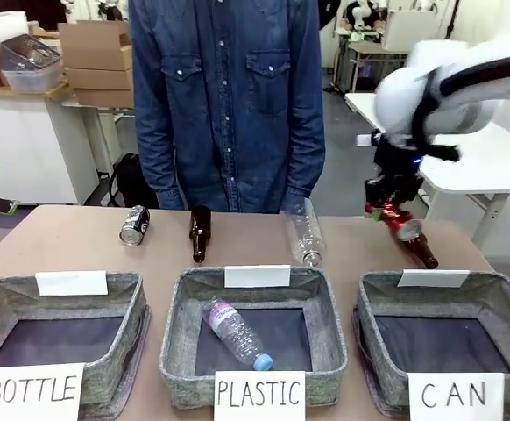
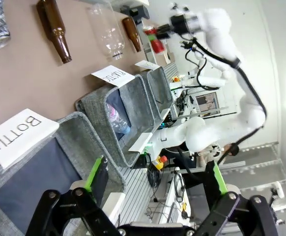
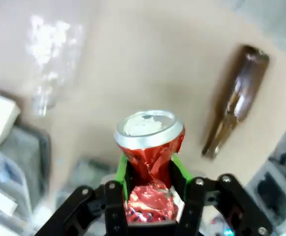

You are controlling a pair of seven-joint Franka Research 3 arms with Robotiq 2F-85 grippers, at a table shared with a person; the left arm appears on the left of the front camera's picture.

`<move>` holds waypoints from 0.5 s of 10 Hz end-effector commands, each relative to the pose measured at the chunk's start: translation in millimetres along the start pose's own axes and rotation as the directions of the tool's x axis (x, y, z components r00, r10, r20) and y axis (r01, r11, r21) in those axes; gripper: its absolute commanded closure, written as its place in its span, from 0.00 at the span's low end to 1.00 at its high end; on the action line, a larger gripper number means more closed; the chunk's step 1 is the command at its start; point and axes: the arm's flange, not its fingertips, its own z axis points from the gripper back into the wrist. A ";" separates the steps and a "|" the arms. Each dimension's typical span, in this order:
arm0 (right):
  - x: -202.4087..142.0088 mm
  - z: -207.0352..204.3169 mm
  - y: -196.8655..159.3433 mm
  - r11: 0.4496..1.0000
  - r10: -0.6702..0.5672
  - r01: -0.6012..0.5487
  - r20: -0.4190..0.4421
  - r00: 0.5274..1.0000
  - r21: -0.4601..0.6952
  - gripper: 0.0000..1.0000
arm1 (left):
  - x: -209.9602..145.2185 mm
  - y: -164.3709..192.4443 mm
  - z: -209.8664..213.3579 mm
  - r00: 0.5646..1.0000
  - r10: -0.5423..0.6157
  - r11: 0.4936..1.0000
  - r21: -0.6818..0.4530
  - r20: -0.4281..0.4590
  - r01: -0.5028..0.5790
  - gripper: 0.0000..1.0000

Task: Sort the can waste into the basket.
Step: Pick up the can waste from the table and place it in the right Fabric basket.

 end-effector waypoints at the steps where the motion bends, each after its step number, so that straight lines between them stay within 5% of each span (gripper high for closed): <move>1: -95.8 38.9 0.5 0.902 0.425 -0.428 0.067 0.903 0.049 1.00 | -1.7 -0.8 1.2 1.000 -0.023 1.000 -0.010 -0.010 0.022 0.00; 2: -132.5 46.0 2.3 0.685 0.701 -0.718 0.157 0.695 0.121 1.00 | -1.7 -0.8 1.2 1.000 -0.023 1.000 -0.010 -0.010 0.022 0.00; 3: -161.4 45.6 5.5 0.599 0.771 -0.791 0.179 0.611 0.122 1.00 | -1.7 -0.8 1.2 1.000 -0.023 1.000 -0.010 -0.010 0.022 0.00; 5: -186.8 37.6 23.0 0.569 0.791 -0.814 0.195 0.580 0.113 1.00 | -1.7 -0.8 1.2 1.000 -0.023 1.000 -0.010 -0.010 0.022 0.00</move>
